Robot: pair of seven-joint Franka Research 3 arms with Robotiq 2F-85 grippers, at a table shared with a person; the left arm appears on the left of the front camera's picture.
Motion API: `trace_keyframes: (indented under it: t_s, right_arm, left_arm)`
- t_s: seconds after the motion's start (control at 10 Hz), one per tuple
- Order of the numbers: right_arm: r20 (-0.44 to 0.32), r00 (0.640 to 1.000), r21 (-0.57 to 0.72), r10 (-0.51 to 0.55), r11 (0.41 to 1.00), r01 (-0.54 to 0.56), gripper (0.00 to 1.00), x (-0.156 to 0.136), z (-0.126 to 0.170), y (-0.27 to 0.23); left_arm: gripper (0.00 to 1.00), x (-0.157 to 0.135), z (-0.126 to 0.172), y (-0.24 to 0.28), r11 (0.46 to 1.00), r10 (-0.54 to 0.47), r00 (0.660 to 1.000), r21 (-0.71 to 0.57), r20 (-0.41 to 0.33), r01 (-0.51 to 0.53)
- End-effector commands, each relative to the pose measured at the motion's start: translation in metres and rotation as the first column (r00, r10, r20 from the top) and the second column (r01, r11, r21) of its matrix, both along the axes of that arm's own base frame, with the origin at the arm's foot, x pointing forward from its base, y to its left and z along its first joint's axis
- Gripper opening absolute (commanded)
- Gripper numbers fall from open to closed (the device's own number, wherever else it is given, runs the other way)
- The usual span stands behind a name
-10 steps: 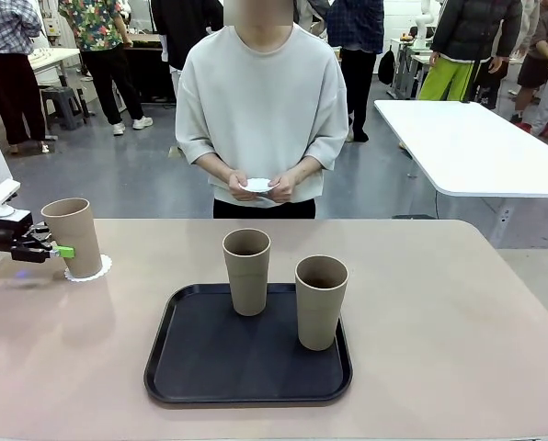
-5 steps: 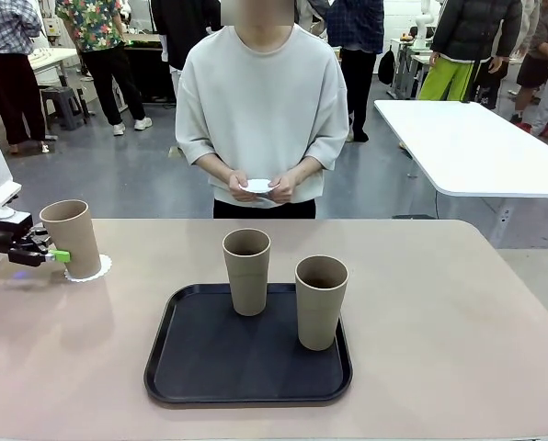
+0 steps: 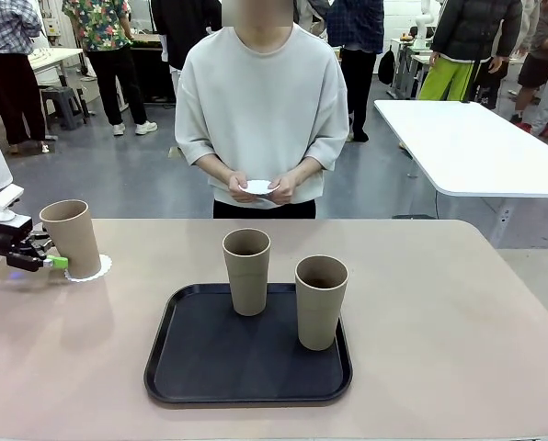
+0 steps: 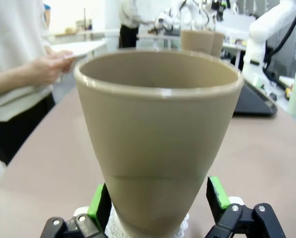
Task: Place coasters on the table and set cups on them.
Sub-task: Pick up one Reusable plastic cup and place it on a coaster set by the human.
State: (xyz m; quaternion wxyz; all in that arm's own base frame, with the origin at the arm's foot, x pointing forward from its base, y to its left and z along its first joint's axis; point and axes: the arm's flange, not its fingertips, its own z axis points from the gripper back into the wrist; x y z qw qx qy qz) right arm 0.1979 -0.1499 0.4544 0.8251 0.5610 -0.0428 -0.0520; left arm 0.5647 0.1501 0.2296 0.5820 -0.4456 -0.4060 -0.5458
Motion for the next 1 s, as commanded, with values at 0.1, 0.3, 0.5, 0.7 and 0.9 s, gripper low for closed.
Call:
trace_keyframes:
  t_s: [0.1,0.3,0.5,0.7,0.9]
  right_arm:
    - [0.005,1.0,0.013,0.004,1.0,-0.004,1.0,0.0,0.0,0.0]
    - [0.005,1.0,0.013,0.004,1.0,-0.004,1.0,0.0,0.0,0.0]
    - [0.005,1.0,0.013,0.004,1.0,-0.004,1.0,0.0,0.0,0.0]
    - [0.005,1.0,0.013,0.004,1.0,-0.004,1.0,0.0,0.0,0.0]
    - [0.005,1.0,0.013,0.004,1.0,-0.004,1.0,0.0,0.0,0.0]
  left_arm:
    - [1.0,0.0,0.0,0.002,0.987,-0.055,0.997,0.154,0.053,0.046]
    - [1.0,-0.001,0.007,0.009,0.972,-0.06,0.995,0.231,0.08,0.04]
    - [1.0,-0.006,0.027,0.02,0.952,-0.055,0.993,0.305,0.101,0.022]
    - [1.0,-0.011,0.055,0.039,0.918,-0.036,0.988,0.395,0.153,-0.028]
    - [1.0,-0.047,0.136,0.058,0.785,-0.034,0.959,0.601,0.282,-0.149]
